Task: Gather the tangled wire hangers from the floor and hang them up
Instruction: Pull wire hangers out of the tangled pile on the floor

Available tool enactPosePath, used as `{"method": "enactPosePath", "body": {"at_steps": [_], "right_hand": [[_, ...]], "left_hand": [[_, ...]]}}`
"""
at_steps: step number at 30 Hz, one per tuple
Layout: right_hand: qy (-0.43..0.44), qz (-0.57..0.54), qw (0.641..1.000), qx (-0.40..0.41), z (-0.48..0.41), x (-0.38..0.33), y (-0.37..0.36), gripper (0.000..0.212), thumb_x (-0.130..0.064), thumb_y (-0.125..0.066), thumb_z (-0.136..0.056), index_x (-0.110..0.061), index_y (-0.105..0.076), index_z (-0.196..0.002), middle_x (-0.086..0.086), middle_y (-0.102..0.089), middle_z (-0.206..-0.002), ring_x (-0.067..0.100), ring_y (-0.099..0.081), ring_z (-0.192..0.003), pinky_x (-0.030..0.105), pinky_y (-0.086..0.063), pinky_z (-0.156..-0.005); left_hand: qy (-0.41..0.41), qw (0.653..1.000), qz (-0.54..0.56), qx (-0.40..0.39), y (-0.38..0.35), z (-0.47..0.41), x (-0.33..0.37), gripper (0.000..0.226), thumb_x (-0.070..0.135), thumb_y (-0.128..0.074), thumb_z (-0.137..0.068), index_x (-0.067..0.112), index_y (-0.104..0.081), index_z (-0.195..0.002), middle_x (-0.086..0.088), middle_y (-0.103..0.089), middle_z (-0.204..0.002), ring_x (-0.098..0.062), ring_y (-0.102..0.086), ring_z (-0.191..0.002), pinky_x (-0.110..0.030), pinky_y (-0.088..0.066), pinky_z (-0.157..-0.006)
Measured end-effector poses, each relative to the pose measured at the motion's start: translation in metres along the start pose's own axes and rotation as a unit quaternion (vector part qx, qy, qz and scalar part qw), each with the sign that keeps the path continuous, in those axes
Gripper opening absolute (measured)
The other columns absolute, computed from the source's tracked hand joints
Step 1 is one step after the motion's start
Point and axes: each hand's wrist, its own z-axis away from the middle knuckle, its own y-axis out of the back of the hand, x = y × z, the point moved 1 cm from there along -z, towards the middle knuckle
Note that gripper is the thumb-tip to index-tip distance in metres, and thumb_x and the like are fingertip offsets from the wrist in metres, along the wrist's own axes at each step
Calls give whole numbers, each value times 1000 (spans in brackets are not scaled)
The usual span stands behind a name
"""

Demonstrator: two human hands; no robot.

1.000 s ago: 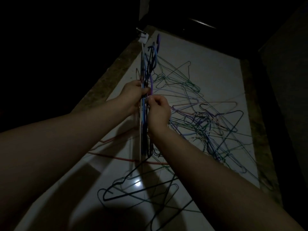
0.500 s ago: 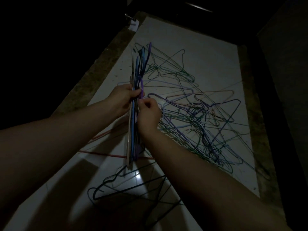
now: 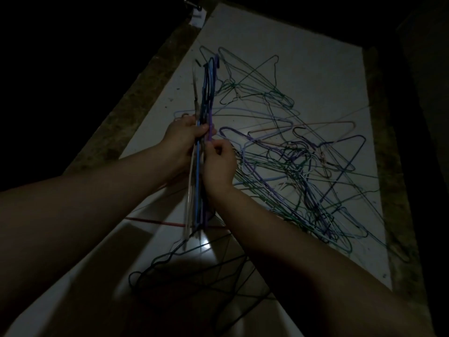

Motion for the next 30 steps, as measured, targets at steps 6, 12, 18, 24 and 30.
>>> {"method": "enactPosePath", "body": {"at_steps": [6, 12, 18, 24, 30], "right_hand": [[78, 80, 990, -88, -6, 14, 2, 19, -19, -49, -97, -14, -51, -79, -2, -50, -71, 11, -46, -64, 22, -34, -56], [35, 146, 989, -18, -45, 43, 36, 22, -23, -46, -99, -8, -62, -98, 9, -61, -87, 21, -53, -78, 28, -39, -67], [-43, 362, 931, -33, -72, 94, 66, 40, -30, -39, -100, -8, -51, -131, 16, -51, -133, 34, -46, -121, 37, -37, -95], [-5, 436, 899, -37, -72, 93, 61, 39, -33, -37, -100, -18, -43, -136, 14, -50, -133, 35, -43, -121, 44, -37, -101], [-10, 580, 808, -99, -79, 96, 56, 35, -18, -48, -91, -11, -47, -125, 14, -45, -130, 33, -40, -119, 43, -36, -94]], "left_hand": [[6, 999, -38, -17, 15, -8, -5, 27, -7, -52, -88, 3, -57, -113, -6, -65, -86, -6, -66, -64, -16, -53, -60], [-11, 995, -94, -8, 22, -10, -13, 31, -8, -54, -86, 7, -59, -113, -4, -66, -90, -5, -66, -65, -15, -53, -61], [-18, 996, -83, 5, 33, -19, -18, 28, -8, -54, -87, 2, -56, -113, -2, -65, -85, -2, -66, -64, -15, -55, -69], [-17, 998, -68, 4, 37, -24, -19, 18, -8, -55, -86, 7, -60, -95, 8, -70, -63, -4, -66, -62, -15, -52, -64], [-22, 998, -61, 9, 42, -28, -19, 23, -7, -55, -86, 2, -57, -107, 8, -71, -66, -5, -68, -66, -17, -54, -67]]}}
